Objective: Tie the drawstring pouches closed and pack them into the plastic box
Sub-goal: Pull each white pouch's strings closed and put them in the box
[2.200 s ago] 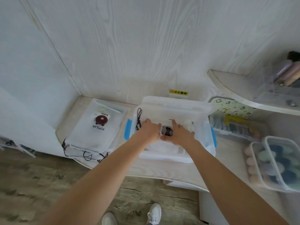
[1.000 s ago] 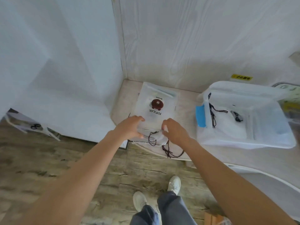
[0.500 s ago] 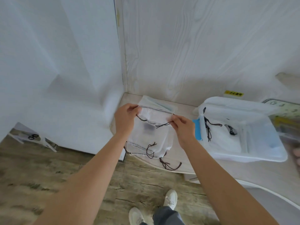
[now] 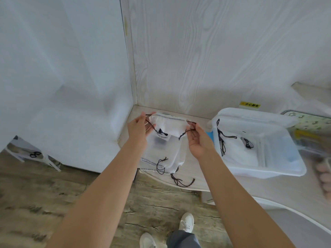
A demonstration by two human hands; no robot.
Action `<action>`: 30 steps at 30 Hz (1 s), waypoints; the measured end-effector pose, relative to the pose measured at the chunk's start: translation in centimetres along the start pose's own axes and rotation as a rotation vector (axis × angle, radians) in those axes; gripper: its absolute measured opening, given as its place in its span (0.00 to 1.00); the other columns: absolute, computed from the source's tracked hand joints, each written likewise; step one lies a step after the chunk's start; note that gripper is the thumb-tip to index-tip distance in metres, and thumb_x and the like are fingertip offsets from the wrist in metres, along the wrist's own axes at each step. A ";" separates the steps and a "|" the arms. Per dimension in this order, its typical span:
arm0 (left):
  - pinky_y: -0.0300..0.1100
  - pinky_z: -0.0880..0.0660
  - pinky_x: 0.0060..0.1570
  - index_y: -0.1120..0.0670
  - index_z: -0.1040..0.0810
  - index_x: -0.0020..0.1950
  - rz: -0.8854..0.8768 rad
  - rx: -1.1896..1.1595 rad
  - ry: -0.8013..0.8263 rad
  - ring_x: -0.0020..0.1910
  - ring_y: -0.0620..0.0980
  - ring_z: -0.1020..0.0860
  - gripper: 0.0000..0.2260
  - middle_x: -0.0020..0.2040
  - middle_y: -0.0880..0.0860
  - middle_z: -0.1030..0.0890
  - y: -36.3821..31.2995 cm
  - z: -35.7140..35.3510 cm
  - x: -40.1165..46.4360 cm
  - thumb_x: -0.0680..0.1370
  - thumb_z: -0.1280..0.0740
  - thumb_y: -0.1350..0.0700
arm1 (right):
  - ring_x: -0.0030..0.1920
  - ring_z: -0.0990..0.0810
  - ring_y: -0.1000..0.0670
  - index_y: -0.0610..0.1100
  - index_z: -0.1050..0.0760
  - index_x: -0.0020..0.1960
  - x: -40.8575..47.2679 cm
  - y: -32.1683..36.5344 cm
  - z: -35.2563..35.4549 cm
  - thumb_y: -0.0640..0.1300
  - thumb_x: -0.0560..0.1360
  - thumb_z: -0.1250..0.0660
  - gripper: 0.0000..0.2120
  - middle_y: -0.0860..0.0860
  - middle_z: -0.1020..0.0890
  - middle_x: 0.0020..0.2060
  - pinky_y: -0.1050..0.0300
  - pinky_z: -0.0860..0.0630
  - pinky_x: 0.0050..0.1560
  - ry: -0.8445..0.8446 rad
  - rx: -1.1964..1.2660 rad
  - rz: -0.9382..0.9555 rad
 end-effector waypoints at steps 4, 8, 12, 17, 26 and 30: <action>0.36 0.21 0.34 0.59 0.28 0.43 0.132 -0.276 0.060 0.35 0.46 0.19 0.13 0.34 0.51 0.16 0.3 -0.8 -0.1 0.83 0.46 0.57 | 0.30 0.18 0.53 0.36 0.25 0.40 -0.6 -0.3 -0.7 0.36 0.79 0.42 0.11 0.45 0.17 0.31 0.65 0.21 0.32 0.051 0.114 -0.026; 0.30 0.28 0.23 0.60 0.29 0.42 0.193 -0.284 0.028 0.31 0.47 0.25 0.14 0.26 0.52 0.19 0.0 -1.2 -0.1 0.83 0.47 0.56 | 0.27 0.22 0.55 0.39 0.28 0.40 -0.1 0.7 -1.7 0.37 0.80 0.42 0.10 0.50 0.24 0.24 0.67 0.27 0.26 0.074 -0.050 0.045; 0.29 0.33 0.18 0.58 0.32 0.41 0.159 -0.357 -0.040 0.21 0.44 0.24 0.11 0.31 0.52 0.25 -0.3 -0.6 0.8 0.82 0.46 0.62 | 0.28 0.30 0.52 0.42 0.27 0.39 0.4 2.5 -2.4 0.37 0.79 0.41 0.11 0.53 0.29 0.23 0.64 0.37 0.26 0.140 -0.711 0.326; 0.30 0.49 0.18 0.53 0.33 0.32 0.076 -0.064 0.002 0.20 0.41 0.40 0.17 0.27 0.49 0.35 -0.9 0.1 2.1 0.76 0.46 0.71 | 0.33 0.27 0.48 0.37 0.24 0.43 -0.3 3.4 -3.4 0.37 0.77 0.39 0.08 0.48 0.23 0.31 0.61 0.31 0.37 0.281 -1.819 0.819; 0.36 0.37 0.37 0.64 0.23 0.46 -0.716 1.466 0.528 0.38 0.50 0.27 0.07 0.41 0.58 0.22 -0.8 -1.6 -0.4 0.78 0.37 0.60 | 0.53 0.26 0.46 0.40 0.30 0.54 -1.1 2.9 -3.0 0.30 0.74 0.38 0.11 0.47 0.25 0.50 0.57 0.37 0.39 0.371 -2.668 0.950; 0.42 0.32 0.43 0.64 0.23 0.48 -0.727 1.659 0.585 0.42 0.54 0.24 0.10 0.46 0.59 0.22 -0.9 -1.4 -0.8 0.79 0.38 0.58 | 0.39 0.23 0.44 0.37 0.26 0.42 -2.0 3.1 -2.5 0.24 0.59 0.30 0.15 0.44 0.22 0.38 0.56 0.36 0.32 0.278 -2.665 1.034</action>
Point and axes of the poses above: each hand's wrist, its own x-axis towards the middle knuckle, its own z-axis out of the back of the hand, y = z × x, the point moved 3 cm from there along x, towards the middle knuckle
